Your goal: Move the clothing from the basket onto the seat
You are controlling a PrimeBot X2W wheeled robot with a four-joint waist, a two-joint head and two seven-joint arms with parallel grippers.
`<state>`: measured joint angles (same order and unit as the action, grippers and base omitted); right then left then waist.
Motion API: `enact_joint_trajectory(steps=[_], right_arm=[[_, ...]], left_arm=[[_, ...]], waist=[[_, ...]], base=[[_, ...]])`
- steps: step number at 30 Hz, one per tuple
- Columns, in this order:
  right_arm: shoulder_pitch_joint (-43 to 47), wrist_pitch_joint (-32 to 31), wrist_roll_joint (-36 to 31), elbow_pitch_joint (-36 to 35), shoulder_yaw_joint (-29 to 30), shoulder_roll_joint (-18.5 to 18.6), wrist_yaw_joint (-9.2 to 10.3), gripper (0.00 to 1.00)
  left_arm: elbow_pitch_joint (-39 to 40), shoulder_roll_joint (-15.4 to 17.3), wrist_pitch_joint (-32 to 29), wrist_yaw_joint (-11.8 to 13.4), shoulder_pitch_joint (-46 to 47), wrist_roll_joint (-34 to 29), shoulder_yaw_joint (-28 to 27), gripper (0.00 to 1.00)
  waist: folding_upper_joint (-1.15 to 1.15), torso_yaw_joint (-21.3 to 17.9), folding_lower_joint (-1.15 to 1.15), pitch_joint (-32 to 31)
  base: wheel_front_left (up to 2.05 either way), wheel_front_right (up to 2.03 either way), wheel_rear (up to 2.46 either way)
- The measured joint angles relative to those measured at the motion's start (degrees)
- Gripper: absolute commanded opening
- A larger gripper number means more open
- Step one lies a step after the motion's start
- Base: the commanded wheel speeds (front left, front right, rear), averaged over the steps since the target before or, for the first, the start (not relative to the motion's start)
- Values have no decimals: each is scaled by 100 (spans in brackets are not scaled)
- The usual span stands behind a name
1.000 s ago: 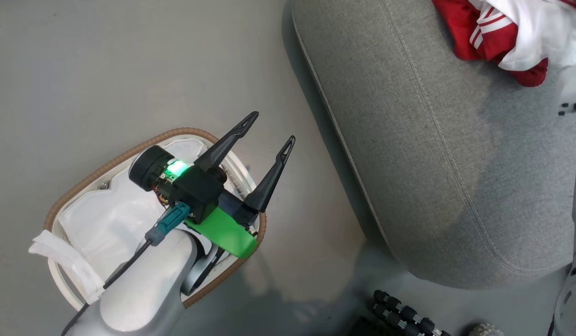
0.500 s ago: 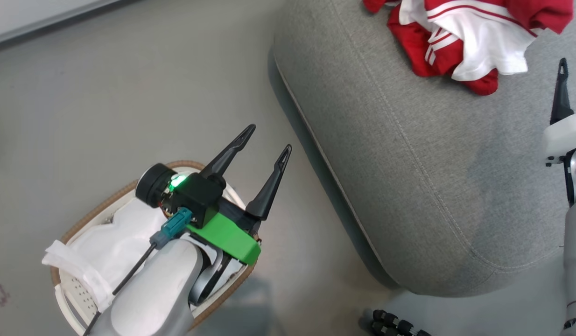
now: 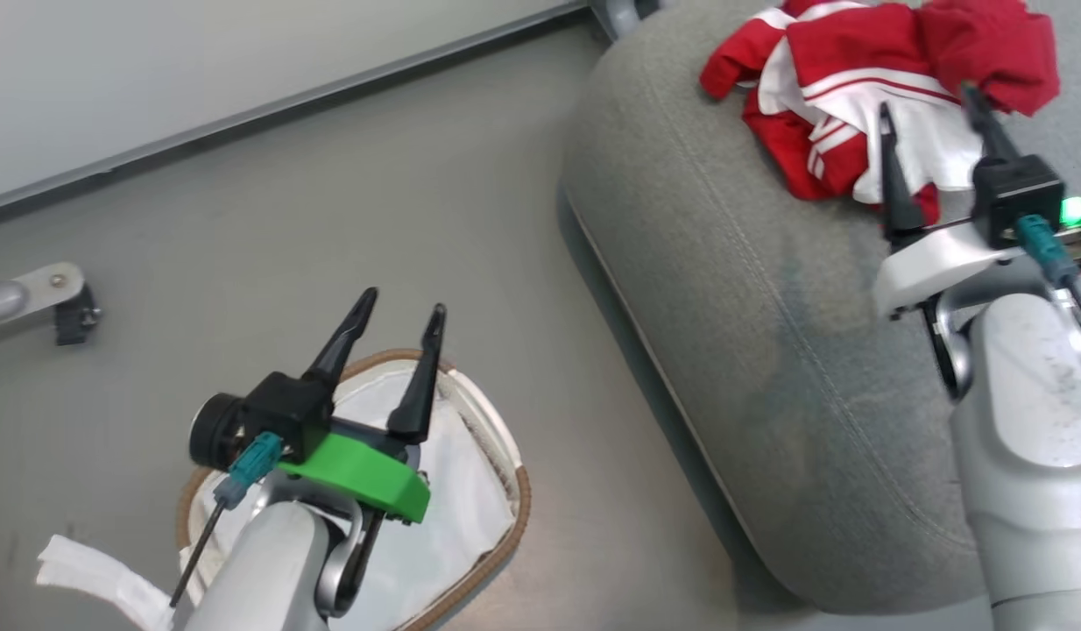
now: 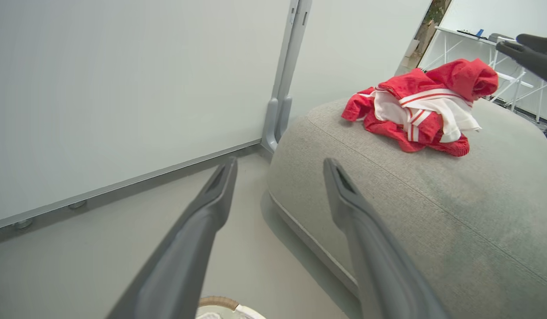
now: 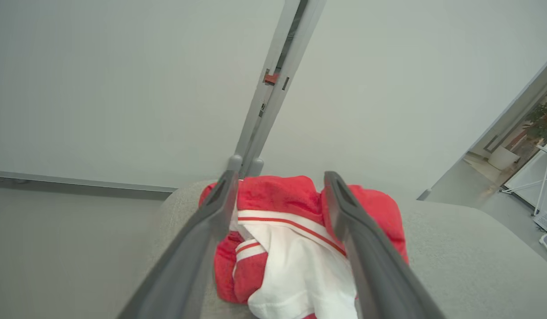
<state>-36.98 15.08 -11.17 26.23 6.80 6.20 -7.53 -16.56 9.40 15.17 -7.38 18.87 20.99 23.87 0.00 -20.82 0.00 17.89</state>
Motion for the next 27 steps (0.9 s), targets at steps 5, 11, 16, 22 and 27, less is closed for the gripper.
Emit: enact_joint_trajectory(steps=[5,11,16,22,27], right_arm=[[136,0,377,34,-547,-171,0,100],[299,0,686,80,-975,-289,0,100],[636,0,888,208,-1178,-331,0,100],[1125,0,1365,323,-1315,-346,0,100],[1495,0,1564,342,-1308,-345,0,100]], left_arm=[[-147,-121,0,0,-257,-152,-656,100],[-269,-242,0,2,-559,-358,-1500,100],[-391,-380,0,2,-827,-558,-2040,100],[-416,-538,0,9,-1121,-777,-2520,100],[-424,-621,0,8,-1433,-828,-2751,100]], waist=[[0,372,0,-199],[0,805,0,-408],[0,1135,0,-608],[0,1518,0,-833],[0,1814,0,-1009]], base=[[0,0,0],[0,0,0],[0,0,0],[0,0,0],[0,0,0]])
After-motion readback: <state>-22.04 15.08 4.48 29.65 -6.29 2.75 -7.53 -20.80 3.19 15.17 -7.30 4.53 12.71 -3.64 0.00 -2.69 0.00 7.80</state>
